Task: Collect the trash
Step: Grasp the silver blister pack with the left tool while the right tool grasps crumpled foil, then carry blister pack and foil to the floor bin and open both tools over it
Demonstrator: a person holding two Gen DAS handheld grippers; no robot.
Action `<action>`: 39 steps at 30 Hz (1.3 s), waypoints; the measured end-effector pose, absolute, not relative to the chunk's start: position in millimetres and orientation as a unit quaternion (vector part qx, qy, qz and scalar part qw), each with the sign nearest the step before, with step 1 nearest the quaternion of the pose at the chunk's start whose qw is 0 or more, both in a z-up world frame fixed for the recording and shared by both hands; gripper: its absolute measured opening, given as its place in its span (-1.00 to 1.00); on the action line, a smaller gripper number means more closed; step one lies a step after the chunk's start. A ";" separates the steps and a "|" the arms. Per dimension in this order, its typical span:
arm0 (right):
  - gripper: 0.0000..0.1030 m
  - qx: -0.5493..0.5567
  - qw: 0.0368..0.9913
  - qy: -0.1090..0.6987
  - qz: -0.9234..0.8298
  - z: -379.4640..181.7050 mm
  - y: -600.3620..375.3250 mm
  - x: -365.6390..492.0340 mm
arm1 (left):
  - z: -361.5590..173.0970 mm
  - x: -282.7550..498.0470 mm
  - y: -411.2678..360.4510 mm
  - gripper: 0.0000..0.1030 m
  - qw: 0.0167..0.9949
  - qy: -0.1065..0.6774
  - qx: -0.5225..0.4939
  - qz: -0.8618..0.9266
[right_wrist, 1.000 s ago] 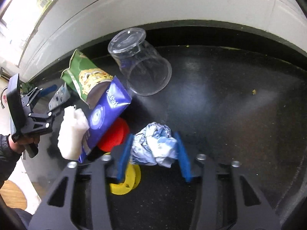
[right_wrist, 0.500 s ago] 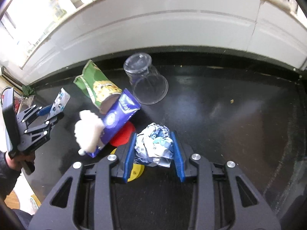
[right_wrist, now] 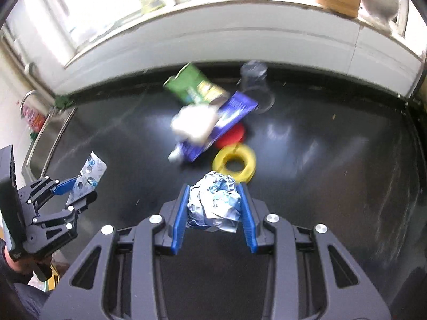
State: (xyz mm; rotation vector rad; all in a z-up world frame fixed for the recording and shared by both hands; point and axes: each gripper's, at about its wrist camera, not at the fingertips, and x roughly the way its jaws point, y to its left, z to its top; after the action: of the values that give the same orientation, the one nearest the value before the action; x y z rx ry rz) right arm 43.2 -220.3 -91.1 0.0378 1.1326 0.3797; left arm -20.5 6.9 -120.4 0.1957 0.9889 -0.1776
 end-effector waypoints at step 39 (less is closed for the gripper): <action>-0.29 -0.207 0.601 0.497 0.591 -102.6 272.7 -242.2 | -138.2 -355.6 338.6 -0.18 0.813 0.455 -0.161 0.324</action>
State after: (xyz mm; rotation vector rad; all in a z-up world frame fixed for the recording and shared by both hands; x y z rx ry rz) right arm -242.2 272.7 -102.6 -0.4786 1.1526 1.3690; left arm -355.6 338.6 -138.2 -0.3437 0.9714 0.6922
